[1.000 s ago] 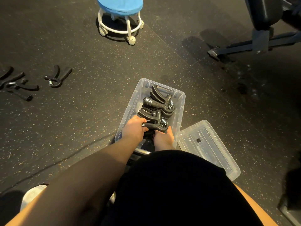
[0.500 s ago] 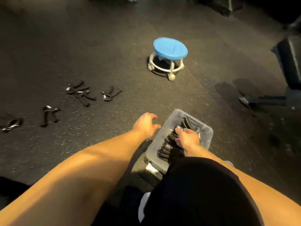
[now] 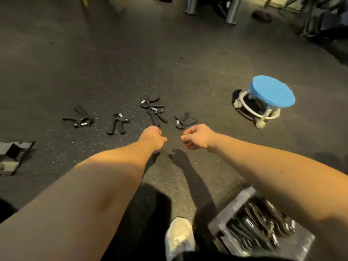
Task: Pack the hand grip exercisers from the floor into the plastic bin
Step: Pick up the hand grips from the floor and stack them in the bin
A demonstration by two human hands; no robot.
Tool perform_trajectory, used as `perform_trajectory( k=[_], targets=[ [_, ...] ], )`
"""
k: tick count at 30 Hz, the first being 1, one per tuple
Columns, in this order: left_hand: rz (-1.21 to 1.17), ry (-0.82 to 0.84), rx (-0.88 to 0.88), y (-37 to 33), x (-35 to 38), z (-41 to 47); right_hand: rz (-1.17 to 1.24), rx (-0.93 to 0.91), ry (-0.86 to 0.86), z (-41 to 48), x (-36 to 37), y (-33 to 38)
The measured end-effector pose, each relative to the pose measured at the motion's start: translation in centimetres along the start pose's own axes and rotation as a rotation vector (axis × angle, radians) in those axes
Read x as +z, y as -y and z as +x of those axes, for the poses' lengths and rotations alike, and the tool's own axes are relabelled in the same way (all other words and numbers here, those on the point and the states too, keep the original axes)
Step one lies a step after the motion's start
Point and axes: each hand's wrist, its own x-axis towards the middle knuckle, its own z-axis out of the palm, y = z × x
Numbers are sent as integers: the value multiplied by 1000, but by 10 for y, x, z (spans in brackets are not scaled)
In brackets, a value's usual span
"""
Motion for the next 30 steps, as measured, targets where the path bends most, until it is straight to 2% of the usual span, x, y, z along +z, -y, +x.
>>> perform_trajectory(
  k=[6,10,12,16,20,26,28,30],
  targets=[
    [-26,-76,-127,68,-2,92,-65,-34,-6,152,83,8],
    [27,-235,-251,128,-10,141,-107,-70,32,226,155,13],
    [83,-298,-306,158,-17,159,-110,-81,58,255,192,17],
    [66,-382,-406,206,-23,185,-159,-127,-5,286,245,32],
    [51,-363,-391,229,-20,201,-192,-107,-70,299,270,39],
    [-149,-365,-435,224,-22,198,-204,-28,-107,296,262,39],
    [-301,-329,-449,217,-24,188,-193,-10,-92,284,249,35],
    [-564,-248,-465,202,-27,174,-175,13,-89,268,231,31]
  ],
)
